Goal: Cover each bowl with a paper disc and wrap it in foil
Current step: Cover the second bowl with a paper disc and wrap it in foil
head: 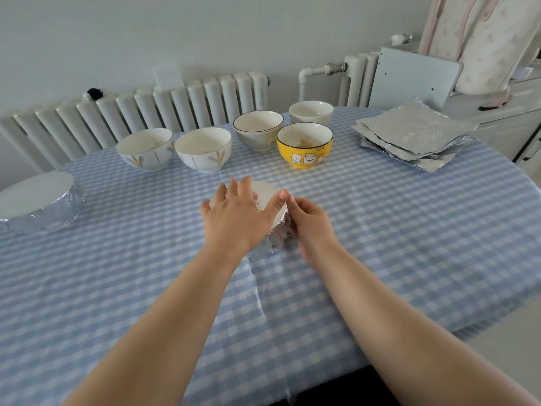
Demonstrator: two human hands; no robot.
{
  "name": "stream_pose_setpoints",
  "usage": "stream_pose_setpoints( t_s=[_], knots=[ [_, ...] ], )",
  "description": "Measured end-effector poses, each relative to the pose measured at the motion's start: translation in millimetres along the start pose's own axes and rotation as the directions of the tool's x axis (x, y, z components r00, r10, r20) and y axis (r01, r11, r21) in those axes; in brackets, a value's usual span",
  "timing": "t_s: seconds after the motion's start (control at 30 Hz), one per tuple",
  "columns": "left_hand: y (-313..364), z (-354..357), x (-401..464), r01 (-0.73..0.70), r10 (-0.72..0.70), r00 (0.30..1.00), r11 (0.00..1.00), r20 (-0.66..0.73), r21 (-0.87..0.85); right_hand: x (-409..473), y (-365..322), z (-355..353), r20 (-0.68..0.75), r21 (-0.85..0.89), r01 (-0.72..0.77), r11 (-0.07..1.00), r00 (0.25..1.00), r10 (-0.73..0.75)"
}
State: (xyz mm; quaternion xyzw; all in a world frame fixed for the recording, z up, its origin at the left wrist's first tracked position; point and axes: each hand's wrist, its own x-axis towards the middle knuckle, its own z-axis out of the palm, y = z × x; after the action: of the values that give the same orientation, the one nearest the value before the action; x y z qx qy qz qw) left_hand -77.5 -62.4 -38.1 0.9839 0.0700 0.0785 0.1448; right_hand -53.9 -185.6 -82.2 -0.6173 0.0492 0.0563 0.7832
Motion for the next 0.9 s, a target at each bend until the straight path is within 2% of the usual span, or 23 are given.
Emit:
stream_pose_setpoints(
  t_s=[0.23, 0.47, 0.77, 0.9],
  knots=[
    [-8.5, -4.6, -2.7, -0.018, 0.013, 0.998, 0.995, -0.057, -0.093, 0.3, -1.0, 5.5, -0.092, -0.094, 0.064, 0.993, 0.993, -0.073],
    [-19.5, -5.4, -1.8, 0.014, -0.026, 0.998, 0.978, -0.056, -0.207, 2.7, -3.9, 13.7, -0.079, -0.198, 0.162, 0.967, 0.98, -0.181],
    [-21.6, -6.5, -4.1, 0.031, -0.046, 0.998, 0.967, -0.052, -0.254, 5.4, -0.3, 18.4, -0.078, -0.059, 0.113, 0.992, 0.99, -0.118],
    [-24.1, -7.1, -3.0, 0.036, -0.05, 0.998, 0.96, -0.044, -0.278, -1.5, -1.3, 12.0, 0.034, 0.021, 0.097, 0.995, 0.995, -0.098]
  ],
)
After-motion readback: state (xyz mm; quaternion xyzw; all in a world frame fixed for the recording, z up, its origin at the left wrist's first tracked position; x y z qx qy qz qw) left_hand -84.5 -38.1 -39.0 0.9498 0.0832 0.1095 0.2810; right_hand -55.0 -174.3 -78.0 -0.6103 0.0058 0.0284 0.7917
